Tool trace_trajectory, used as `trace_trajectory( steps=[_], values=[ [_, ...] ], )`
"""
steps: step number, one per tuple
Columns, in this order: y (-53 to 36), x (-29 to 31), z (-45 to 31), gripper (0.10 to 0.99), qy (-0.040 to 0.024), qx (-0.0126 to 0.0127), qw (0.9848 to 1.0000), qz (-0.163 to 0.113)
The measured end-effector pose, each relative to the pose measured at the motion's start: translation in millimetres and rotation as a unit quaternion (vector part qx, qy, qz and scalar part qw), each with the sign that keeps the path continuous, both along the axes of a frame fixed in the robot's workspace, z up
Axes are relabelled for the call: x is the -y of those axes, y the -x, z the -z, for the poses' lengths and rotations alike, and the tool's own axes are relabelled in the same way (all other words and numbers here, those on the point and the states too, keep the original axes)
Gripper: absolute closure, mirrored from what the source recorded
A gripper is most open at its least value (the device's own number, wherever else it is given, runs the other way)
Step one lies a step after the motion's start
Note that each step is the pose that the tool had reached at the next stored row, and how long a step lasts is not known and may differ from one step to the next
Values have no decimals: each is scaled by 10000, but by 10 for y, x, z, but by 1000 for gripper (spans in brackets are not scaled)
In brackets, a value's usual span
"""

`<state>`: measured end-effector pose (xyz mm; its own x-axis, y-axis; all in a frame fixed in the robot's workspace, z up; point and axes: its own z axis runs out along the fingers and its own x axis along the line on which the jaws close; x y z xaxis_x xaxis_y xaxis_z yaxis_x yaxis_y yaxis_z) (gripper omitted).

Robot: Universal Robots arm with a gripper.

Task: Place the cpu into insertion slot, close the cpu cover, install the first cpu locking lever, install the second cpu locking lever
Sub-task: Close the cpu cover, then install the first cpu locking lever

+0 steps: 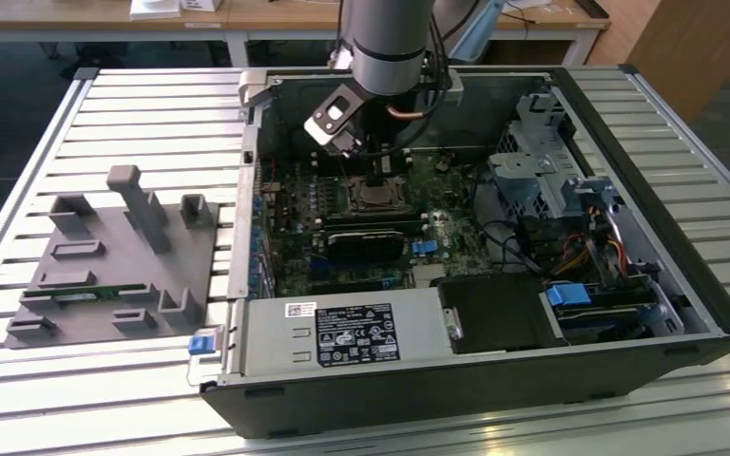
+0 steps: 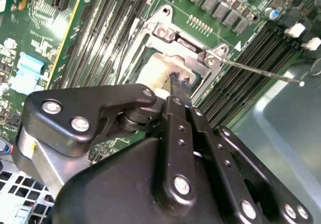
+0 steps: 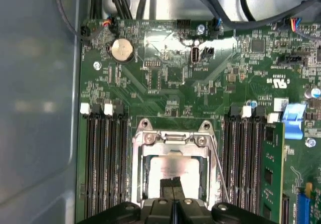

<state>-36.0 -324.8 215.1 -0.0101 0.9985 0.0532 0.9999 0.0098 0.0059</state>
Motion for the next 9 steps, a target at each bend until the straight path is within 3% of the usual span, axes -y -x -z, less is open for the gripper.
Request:
trace_trajectory(
  steps=[9],
  values=[
    [-55,0,0,980,0,0,10000,1]
  ],
)
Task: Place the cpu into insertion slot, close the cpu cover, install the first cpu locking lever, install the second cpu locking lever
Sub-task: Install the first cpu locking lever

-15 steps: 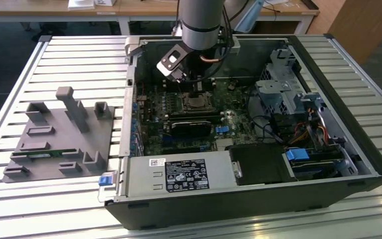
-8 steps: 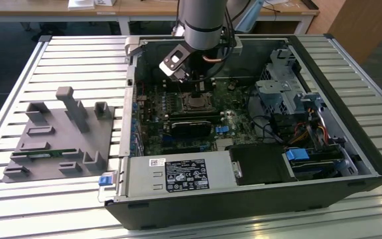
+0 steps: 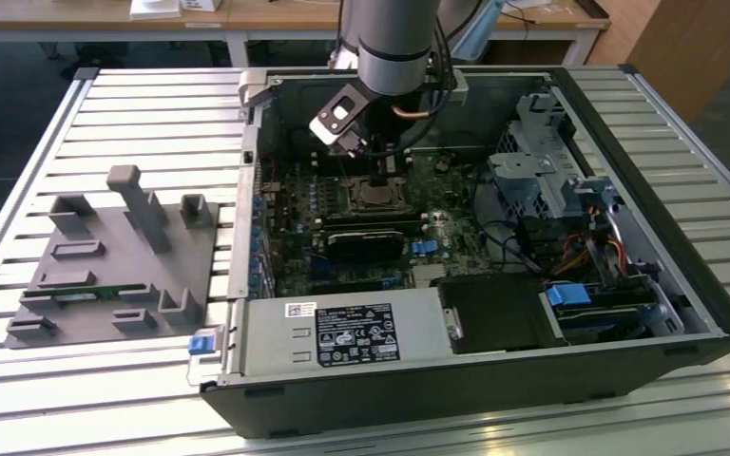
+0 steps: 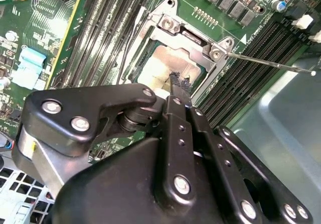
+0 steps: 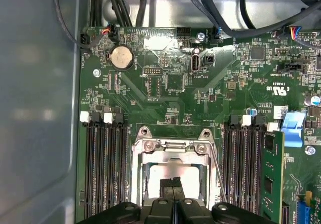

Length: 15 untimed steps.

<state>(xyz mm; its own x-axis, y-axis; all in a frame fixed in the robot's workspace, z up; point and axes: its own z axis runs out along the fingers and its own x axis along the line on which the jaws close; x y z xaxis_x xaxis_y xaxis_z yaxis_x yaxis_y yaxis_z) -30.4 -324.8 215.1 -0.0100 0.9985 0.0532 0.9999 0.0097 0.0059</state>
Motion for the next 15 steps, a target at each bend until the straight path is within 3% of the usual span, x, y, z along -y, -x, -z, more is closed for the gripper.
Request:
trace_trajectory(
  steps=[15],
  values=[
    [-1,0,-77,980,-14,0,10000,0]
  ],
)
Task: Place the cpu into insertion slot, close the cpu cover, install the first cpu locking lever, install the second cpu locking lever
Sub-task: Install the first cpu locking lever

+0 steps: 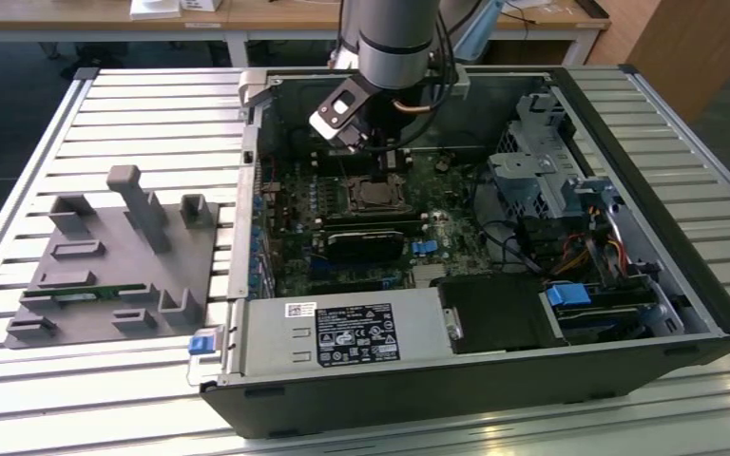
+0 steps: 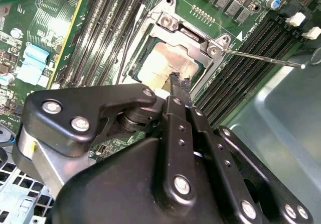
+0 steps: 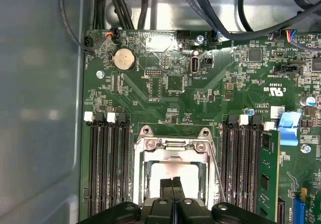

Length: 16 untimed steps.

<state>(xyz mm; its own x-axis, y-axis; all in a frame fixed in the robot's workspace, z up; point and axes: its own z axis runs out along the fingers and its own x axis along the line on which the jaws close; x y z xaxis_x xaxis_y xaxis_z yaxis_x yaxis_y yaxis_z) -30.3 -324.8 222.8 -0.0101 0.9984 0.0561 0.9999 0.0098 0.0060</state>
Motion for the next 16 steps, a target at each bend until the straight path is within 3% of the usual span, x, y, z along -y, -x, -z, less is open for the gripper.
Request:
trace_trajectory(
  steps=[16],
  values=[
    [0,0,-104,980,-34,0,10000,0]
  ],
)
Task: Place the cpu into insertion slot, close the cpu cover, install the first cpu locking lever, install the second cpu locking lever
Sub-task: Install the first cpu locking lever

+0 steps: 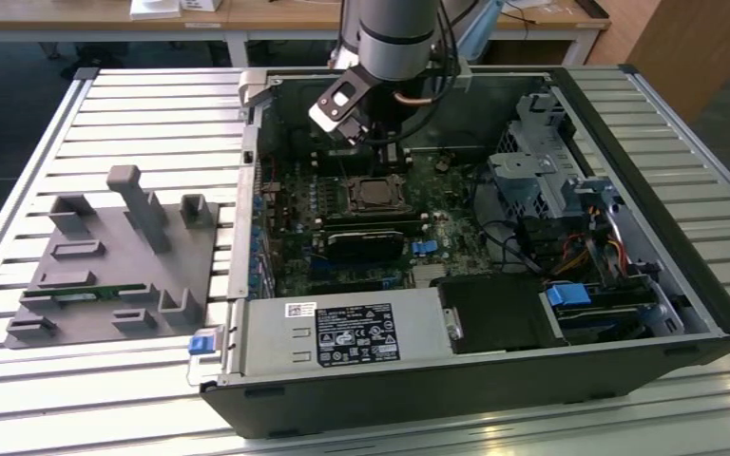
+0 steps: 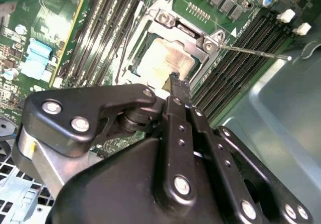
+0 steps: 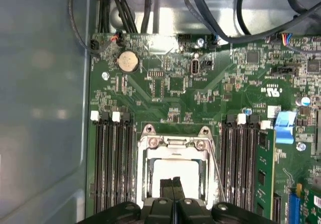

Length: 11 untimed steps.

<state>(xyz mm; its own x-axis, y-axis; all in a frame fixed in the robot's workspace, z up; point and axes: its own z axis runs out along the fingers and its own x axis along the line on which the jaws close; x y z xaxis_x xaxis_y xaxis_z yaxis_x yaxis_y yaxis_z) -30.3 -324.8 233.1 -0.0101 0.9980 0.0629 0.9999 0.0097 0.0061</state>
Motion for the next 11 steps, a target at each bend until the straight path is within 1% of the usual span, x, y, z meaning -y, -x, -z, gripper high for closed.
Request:
trace_trajectory(
  steps=[6,11],
  values=[
    [0,0,-91,980,0,0,10000,0],
    [0,0,-205,980,0,0,10000,0]
  ],
)
